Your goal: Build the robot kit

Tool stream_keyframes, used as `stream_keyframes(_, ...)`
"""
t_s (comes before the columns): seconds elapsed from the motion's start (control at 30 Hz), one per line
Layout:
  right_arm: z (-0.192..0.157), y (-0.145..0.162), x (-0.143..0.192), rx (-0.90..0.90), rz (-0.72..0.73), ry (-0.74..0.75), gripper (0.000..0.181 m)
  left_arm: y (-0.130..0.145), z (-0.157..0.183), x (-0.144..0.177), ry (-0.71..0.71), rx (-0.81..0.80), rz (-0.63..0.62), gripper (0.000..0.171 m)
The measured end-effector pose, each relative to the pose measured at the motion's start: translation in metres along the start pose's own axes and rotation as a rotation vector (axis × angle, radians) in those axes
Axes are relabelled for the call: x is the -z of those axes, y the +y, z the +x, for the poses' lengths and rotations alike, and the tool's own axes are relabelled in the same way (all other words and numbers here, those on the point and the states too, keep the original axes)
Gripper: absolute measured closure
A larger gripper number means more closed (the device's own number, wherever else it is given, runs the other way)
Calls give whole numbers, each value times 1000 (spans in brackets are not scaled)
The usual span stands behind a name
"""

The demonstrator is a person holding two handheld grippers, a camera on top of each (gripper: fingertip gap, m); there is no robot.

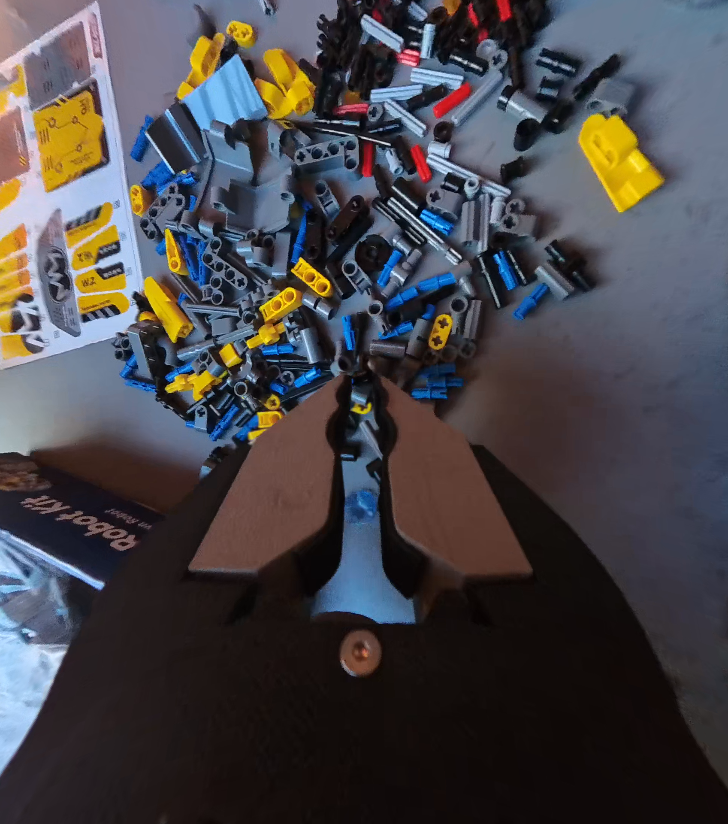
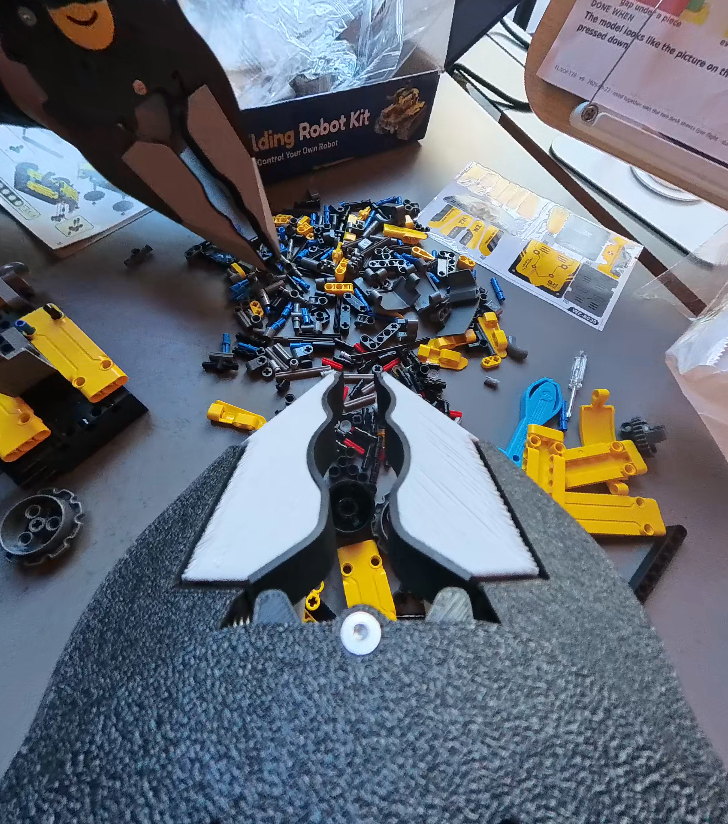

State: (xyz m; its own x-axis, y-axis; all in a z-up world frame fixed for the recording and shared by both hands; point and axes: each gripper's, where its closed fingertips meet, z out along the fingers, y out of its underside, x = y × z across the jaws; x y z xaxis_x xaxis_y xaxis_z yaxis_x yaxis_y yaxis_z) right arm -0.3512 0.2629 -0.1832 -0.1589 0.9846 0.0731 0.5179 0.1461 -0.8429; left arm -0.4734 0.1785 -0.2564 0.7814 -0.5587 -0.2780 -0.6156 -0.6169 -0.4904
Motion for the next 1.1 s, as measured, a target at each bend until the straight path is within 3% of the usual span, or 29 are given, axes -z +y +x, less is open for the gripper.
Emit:
stream_keyframes(0.17,2,5,-3,-4,-19,2,167,1,-1,1,-37,-54,-5,158)
stream_keyframes(0.33,14,7,0,-17,-28,58,167,8,-14,10,-53,80,-3,154)
stream_keyframes(0.47,28,11,4,-58,-26,104,167,11,-20,34,-95,274,74,157)
stream_keyframes(0.6,32,10,7,-90,-8,107,167,28,2,59,-17,433,94,154)
stream_keyframes(0.73,32,9,6,-93,-7,109,167,49,38,74,134,452,7,153)
stream_keyframes(0.93,28,9,2,-88,-10,99,168,70,77,61,269,416,-132,155)
stream_keyframes(0.97,29,10,2,-88,-10,101,168,67,77,56,261,414,-118,165)
stream_keyframes(1.1,30,9,3,-96,-1,102,168,52,64,41,239,461,-67,171)
